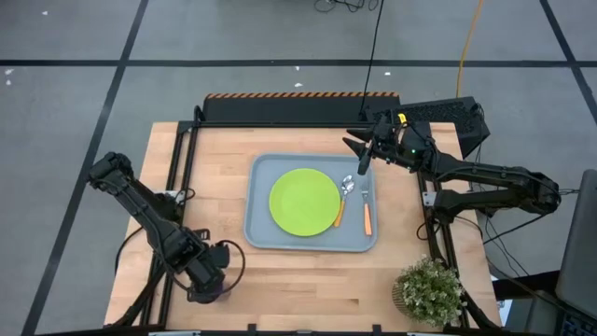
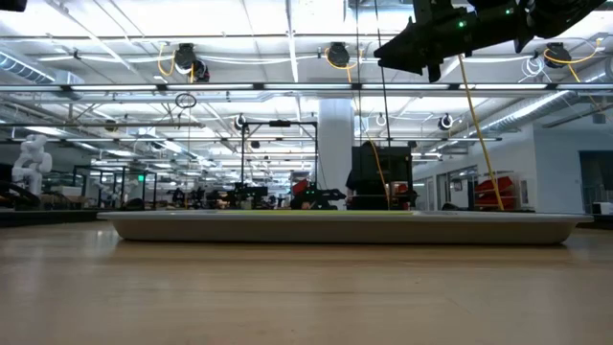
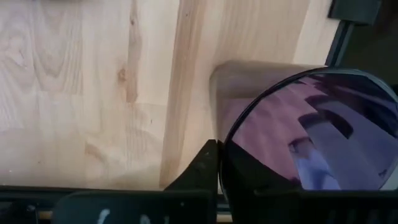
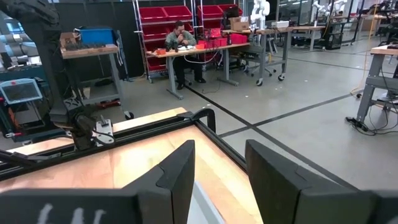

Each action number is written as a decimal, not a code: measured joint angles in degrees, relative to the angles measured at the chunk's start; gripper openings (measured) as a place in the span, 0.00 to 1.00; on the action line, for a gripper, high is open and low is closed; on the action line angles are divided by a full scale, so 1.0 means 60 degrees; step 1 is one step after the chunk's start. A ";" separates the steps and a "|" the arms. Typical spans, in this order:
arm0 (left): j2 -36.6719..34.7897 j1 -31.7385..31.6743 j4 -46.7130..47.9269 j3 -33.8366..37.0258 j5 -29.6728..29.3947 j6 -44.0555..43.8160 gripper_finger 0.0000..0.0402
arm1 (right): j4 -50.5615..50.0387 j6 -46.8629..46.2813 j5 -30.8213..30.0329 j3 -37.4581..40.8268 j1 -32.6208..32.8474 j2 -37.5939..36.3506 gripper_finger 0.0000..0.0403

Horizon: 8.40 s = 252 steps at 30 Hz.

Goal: Pick and place plate/cup/fork/spoon on tray
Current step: Put the violet cup on the gray serving tray to the top left of the green plate

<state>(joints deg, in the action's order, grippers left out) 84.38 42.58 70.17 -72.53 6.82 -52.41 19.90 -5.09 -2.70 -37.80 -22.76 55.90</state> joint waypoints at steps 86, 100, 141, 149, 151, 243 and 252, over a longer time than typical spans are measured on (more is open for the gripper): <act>0.3754 -1.2049 0.2508 -0.5641 -0.1362 0.7334 0.02 | 0.0561 0.0268 0.0002 0.0000 -0.0004 0.0000 0.33; 0.3716 -1.2312 0.1977 -0.4401 -0.1020 0.7679 0.03 | 0.0558 0.0238 0.0248 0.0000 0.0000 0.0000 0.33; 0.3767 -1.2642 0.1315 -0.4369 -0.0424 0.8195 0.12 | 0.0500 0.0241 0.0232 0.0000 0.0000 0.0000 0.33; 0.3763 -1.2650 0.1325 -0.4388 -0.0473 0.8400 0.12 | 0.0437 0.0209 0.0244 -0.0001 0.0000 -0.0004 0.33; 0.3763 -1.2650 0.1355 -0.4491 -0.0619 0.8405 0.12 | 0.0408 0.0209 0.0244 -0.0001 0.0000 -0.0004 0.33; -0.4705 -1.4170 -0.7815 0.5763 -0.0349 0.8654 0.18 | -0.3506 -0.0713 -0.2922 -0.0295 -0.0521 0.0958 0.33; -0.3244 -1.5721 -1.0139 0.5763 0.1305 0.9400 0.18 | -0.2904 -0.0717 -0.2034 -0.0295 -0.0512 0.0958 0.33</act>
<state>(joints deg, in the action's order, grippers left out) 64.92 -51.74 9.33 -37.95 14.64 3.99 2.48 -9.39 -14.90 -39.57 -25.84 61.65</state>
